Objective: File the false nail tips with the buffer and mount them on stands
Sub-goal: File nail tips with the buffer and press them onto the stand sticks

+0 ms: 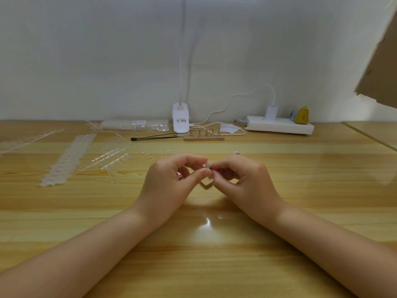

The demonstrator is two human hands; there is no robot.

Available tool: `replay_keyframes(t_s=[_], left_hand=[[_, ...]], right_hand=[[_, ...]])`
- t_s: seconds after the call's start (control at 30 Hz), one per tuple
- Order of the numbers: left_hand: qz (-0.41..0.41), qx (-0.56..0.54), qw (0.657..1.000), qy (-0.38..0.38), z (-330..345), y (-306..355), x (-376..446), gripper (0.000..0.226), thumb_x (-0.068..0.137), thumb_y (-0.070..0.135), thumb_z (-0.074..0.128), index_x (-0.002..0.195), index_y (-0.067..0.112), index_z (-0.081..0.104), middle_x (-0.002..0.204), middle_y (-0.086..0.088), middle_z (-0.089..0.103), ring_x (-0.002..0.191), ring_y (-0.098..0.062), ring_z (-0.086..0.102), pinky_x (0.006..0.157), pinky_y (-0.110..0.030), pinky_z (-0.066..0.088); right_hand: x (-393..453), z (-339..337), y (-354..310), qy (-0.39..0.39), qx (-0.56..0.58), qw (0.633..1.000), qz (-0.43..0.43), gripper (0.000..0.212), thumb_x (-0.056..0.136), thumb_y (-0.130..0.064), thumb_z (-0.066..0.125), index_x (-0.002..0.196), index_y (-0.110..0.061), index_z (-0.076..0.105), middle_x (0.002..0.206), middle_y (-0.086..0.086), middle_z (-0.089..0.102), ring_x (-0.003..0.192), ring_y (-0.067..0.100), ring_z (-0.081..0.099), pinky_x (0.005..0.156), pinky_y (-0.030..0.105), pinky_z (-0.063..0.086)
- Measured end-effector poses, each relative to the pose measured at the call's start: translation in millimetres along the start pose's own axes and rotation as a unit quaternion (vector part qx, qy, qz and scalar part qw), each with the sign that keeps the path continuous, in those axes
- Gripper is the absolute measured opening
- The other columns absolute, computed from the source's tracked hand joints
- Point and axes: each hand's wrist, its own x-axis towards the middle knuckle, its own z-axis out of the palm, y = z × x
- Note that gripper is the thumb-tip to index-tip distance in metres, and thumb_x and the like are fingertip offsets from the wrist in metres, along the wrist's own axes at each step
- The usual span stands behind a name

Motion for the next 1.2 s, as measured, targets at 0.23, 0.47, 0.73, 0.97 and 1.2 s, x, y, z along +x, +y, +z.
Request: replay_keyframes(t_s=[0.23,0.47,0.73,0.97,1.2], left_hand=[[0.011,0.009,1.000,0.011,-1,1,1,0.017,0.072,0.025,0.079,0.084,0.032,0.070,0.081,0.019,0.069,0.064,-0.004,0.057,0.061,-0.013,0.046],[0.021,0.244,0.969,0.021,-10,-9,10,0.032,0.092,0.046,0.054,0.117,0.027,0.061,0.098,0.016,0.065,0.088,-0.013,0.059,0.080,-0.031,0.043],[-0.159,0.465,0.864,-0.112,-27,-30,27,0.034,0.099,0.043,0.036,0.099,0.029,0.067,0.105,-0.002,0.056,0.105,-0.027,0.047,0.089,-0.036,0.035],[-0.178,0.383,0.897,-0.130,-43,-31,37,0.020,0.094,0.032,0.056,0.093,0.024,0.075,0.097,-0.001,0.070,0.090,-0.023,0.061,0.077,-0.036,0.050],[-0.154,0.381,0.901,-0.138,-42,-24,36,0.014,0.086,0.040,0.067,0.096,0.034,0.074,0.100,0.007,0.071,0.094,-0.016,0.061,0.081,-0.032,0.051]], right_hand=[[-1,1,2,0.003,0.013,1.000,0.000,0.009,0.083,-0.006,0.070,0.089,-0.012,0.075,0.073,-0.008,0.068,0.070,0.006,0.060,0.064,0.013,0.046],[1,-1,9,0.020,0.061,0.987,0.147,0.005,0.086,-0.007,0.068,0.088,-0.010,0.071,0.074,-0.002,0.071,0.066,0.007,0.067,0.067,0.031,0.056],[6,-1,23,-0.017,-0.049,0.975,0.214,0.006,0.085,-0.025,0.069,0.081,-0.026,0.073,0.062,-0.011,0.062,0.059,0.006,0.054,0.061,0.029,0.045],[8,1,31,-0.079,-0.138,0.956,0.248,0.015,0.088,-0.030,0.064,0.089,-0.022,0.077,0.066,-0.010,0.065,0.066,0.006,0.056,0.061,0.026,0.044],[5,-3,27,-0.057,-0.127,0.960,0.241,0.013,0.085,-0.028,0.067,0.081,-0.020,0.076,0.065,-0.010,0.064,0.068,0.008,0.060,0.065,0.028,0.048]])
